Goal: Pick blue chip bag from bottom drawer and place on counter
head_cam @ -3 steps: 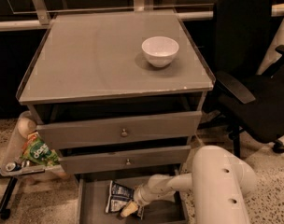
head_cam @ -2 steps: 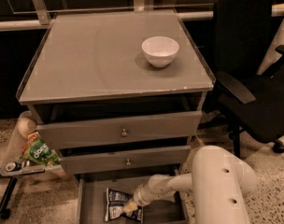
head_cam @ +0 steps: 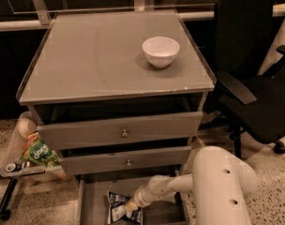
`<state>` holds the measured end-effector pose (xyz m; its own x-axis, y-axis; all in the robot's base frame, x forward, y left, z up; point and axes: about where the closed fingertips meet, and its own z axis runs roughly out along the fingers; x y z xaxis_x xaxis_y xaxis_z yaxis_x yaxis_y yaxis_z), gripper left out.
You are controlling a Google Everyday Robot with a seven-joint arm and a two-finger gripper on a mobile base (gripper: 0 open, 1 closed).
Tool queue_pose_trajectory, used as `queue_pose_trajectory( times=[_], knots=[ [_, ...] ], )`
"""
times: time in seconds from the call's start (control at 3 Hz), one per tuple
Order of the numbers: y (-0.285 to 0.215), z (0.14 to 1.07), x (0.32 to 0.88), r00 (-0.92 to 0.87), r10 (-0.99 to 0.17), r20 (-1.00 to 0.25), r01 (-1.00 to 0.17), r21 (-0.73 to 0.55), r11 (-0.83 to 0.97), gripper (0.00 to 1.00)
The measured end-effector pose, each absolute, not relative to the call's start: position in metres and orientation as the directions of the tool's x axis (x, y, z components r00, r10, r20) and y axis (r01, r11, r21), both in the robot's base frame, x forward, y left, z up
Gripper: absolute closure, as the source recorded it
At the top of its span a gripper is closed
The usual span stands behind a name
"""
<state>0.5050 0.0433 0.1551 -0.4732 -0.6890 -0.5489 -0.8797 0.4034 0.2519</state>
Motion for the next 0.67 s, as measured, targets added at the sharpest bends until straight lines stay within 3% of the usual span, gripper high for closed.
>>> queue_pose_trajectory(
  times=[0.33, 0.67],
  knots=[
    [0.043, 0.172, 0.506, -0.473, -0.675, -0.566, -0.88, 0.264, 0.395, 1.0],
    [0.029, 0.212, 0.511, -0.514, -0.649, -0.56, -0.854, 0.266, 0.447, 1.0]
  ],
)
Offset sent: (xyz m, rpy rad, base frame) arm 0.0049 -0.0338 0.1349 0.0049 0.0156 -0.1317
